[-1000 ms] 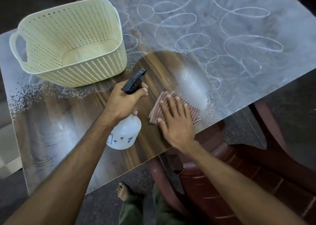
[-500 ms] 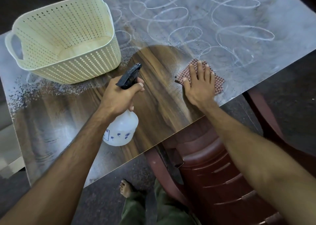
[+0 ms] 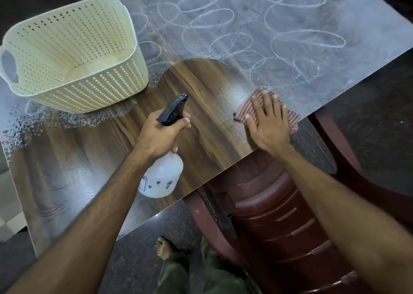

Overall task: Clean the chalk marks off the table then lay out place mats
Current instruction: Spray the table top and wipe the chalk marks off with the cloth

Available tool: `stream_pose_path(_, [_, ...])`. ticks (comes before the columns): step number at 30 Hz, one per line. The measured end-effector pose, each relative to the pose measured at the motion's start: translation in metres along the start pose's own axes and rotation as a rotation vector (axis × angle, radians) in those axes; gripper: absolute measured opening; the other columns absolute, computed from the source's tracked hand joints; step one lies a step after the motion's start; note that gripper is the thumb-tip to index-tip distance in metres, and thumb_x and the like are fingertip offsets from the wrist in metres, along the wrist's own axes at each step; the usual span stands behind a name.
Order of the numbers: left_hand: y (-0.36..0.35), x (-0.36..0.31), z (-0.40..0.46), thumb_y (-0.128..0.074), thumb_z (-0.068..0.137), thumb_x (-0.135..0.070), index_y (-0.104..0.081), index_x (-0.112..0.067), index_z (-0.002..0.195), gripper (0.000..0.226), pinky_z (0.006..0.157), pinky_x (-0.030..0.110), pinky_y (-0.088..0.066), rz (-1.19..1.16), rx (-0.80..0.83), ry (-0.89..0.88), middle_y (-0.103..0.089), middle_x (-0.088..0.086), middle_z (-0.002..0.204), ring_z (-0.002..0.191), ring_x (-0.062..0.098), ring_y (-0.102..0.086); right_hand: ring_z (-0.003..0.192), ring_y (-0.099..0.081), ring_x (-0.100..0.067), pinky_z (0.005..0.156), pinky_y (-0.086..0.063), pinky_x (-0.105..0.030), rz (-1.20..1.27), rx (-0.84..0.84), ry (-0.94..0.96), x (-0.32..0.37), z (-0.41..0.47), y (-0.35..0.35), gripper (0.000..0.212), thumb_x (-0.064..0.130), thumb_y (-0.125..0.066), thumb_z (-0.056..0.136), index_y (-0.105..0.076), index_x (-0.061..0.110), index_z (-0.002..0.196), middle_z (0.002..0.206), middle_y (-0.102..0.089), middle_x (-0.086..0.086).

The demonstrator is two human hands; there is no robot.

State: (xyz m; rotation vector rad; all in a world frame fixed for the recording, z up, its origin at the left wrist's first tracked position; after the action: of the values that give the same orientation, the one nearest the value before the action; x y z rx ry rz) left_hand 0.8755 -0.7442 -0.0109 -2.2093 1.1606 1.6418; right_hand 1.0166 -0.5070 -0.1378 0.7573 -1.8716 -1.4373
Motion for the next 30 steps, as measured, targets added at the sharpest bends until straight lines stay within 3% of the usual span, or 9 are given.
stream_pose_path(4, [-0.003, -0.004, 0.004, -0.063, 0.092, -0.014, -0.068, -0.012, 0.093, 0.006, 0.042, 0.020, -0.042, 0.011, -0.001, -0.010, -0.072, 0.013, 0.096, 0.032, 0.014, -0.045, 0.153, 0.003, -0.031, 0.122, 0.003, -0.053, 0.039, -0.018, -0.057, 0.036, 0.043, 0.006, 0.069, 0.059, -0.016, 0.101, -0.011, 0.023, 0.159, 0.166, 0.001, -0.010])
stream_pose_path(9, [-0.012, -0.019, 0.011, -0.063, 0.092, -0.013, -0.067, -0.006, 0.094, 0.009, 0.041, 0.022, -0.042, 0.028, 0.017, -0.047, -0.070, 0.020, 0.093, 0.030, 0.014, -0.044, 0.153, 0.004, -0.029, 0.123, 0.006, -0.048, 0.007, 0.012, 0.249, 0.094, -0.013, -0.012, 0.067, 0.058, -0.016, 0.101, -0.010, 0.026, 0.159, 0.166, 0.001, -0.007])
stream_pose_path(12, [-0.014, -0.022, 0.016, -0.063, 0.092, -0.015, -0.068, -0.011, 0.092, 0.006, 0.040, 0.021, -0.042, 0.013, 0.023, -0.045, -0.072, 0.017, 0.093, 0.030, 0.013, -0.044, 0.153, 0.002, -0.025, 0.123, 0.007, -0.043, 0.025, 0.041, 0.324, 0.081, -0.058, -0.020, 0.063, 0.058, -0.022, 0.102, -0.016, 0.029, 0.158, 0.166, -0.003, 0.000])
stream_pose_path(14, [-0.013, -0.020, 0.020, -0.063, 0.092, -0.016, -0.069, -0.014, 0.089, 0.006, 0.041, 0.021, -0.042, 0.005, 0.025, -0.035, -0.072, 0.014, 0.093, 0.031, 0.013, -0.045, 0.153, 0.002, -0.023, 0.122, 0.009, -0.041, 0.004, 0.047, 0.277, 0.048, -0.059, -0.019, 0.063, 0.060, -0.020, 0.102, -0.012, 0.032, 0.158, 0.165, 0.000, 0.002])
stream_pose_path(18, [-0.012, -0.014, 0.025, -0.064, 0.091, -0.016, -0.069, -0.015, 0.089, 0.006, 0.041, 0.022, -0.042, 0.005, 0.027, -0.023, -0.072, 0.014, 0.092, 0.032, 0.009, -0.045, 0.153, -0.002, -0.027, 0.123, 0.004, -0.050, -0.018, -0.019, -0.012, -0.013, 0.004, 0.000, 0.067, 0.061, -0.015, 0.100, -0.015, 0.026, 0.158, 0.166, -0.005, -0.007])
stream_pose_path(22, [-0.013, -0.009, 0.028, -0.064, 0.092, -0.016, -0.069, -0.014, 0.092, 0.005, 0.042, 0.023, -0.043, 0.019, 0.024, -0.009, -0.073, 0.012, 0.093, 0.032, 0.012, -0.044, 0.153, 0.002, -0.030, 0.122, 0.000, -0.054, 0.054, -0.037, -0.109, -0.001, 0.073, 0.015, 0.072, 0.061, -0.013, 0.098, -0.014, 0.023, 0.159, 0.166, -0.001, -0.010])
stream_pose_path(25, [-0.014, -0.011, 0.029, -0.064, 0.092, -0.015, -0.069, -0.014, 0.091, 0.006, 0.041, 0.022, -0.042, 0.016, 0.020, -0.014, -0.072, 0.012, 0.092, 0.032, 0.012, -0.044, 0.153, 0.002, -0.031, 0.122, 0.002, -0.053, 0.057, -0.030, -0.036, 0.034, 0.083, 0.012, 0.069, 0.059, -0.016, 0.100, -0.012, 0.023, 0.159, 0.166, 0.000, -0.010])
stream_pose_path(30, [-0.017, -0.020, 0.033, -0.063, 0.092, -0.016, -0.068, -0.012, 0.093, 0.006, 0.043, 0.023, -0.043, 0.031, 0.030, -0.023, -0.073, 0.010, 0.091, 0.032, 0.015, -0.045, 0.153, 0.003, -0.026, 0.124, 0.003, -0.046, 0.033, -0.005, 0.214, 0.057, 0.015, -0.005, 0.065, 0.058, -0.015, 0.101, -0.012, 0.028, 0.159, 0.167, -0.001, -0.003])
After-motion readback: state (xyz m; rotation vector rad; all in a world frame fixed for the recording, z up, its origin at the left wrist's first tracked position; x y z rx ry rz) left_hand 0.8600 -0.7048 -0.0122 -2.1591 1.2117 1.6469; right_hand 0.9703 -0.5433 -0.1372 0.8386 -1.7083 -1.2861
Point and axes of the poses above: each hand's wrist, its own z-axis towards the middle knuckle, its own y-axis out of the back of the hand, x = y × z, the point moved 1 cm from there along z, towards the middle knuckle
